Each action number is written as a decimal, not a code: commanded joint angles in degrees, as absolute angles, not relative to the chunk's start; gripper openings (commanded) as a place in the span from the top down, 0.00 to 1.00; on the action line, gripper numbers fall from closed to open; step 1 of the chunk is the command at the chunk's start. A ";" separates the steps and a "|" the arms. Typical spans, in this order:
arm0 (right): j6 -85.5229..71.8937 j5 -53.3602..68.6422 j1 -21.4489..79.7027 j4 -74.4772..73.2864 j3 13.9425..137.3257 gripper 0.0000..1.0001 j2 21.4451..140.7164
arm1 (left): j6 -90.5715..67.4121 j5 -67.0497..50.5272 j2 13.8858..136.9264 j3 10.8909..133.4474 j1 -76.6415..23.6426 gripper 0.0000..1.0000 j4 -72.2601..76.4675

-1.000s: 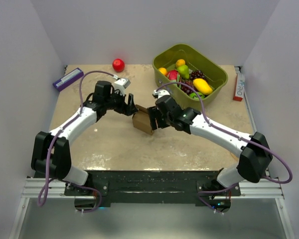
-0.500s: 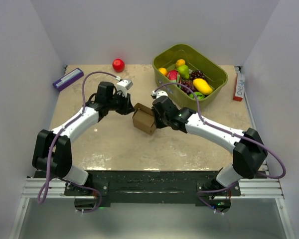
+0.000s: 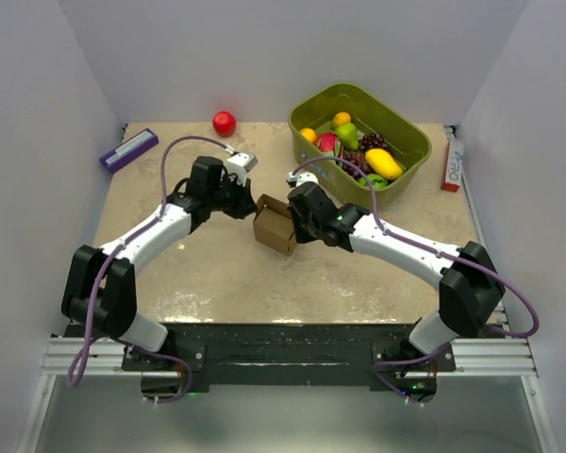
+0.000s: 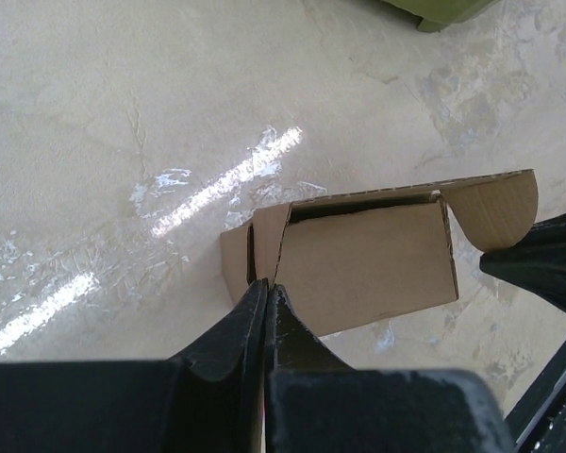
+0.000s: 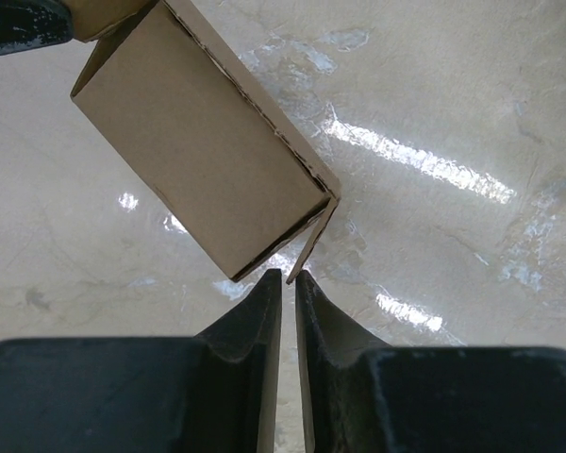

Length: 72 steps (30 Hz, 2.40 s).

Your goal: Fold the paper box

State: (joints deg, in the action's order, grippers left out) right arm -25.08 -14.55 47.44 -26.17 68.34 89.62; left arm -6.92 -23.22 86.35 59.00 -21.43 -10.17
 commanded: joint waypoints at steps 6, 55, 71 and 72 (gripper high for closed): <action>-25.40 -16.70 46.67 -26.71 72.15 0.93 89.82 | -6.24 -14.33 84.38 56.87 -25.92 1.00 -11.77; -27.25 -13.19 43.42 -29.36 73.74 0.52 86.66 | -7.56 -10.28 82.44 56.43 -30.32 1.00 -12.13; -28.65 -16.43 43.51 -17.68 68.65 0.71 81.03 | -8.17 -11.42 82.88 56.07 -30.32 1.00 -11.78; -29.00 -17.31 43.68 -17.06 68.38 0.71 81.04 | -8.26 -11.51 82.97 56.07 -30.32 1.00 -11.69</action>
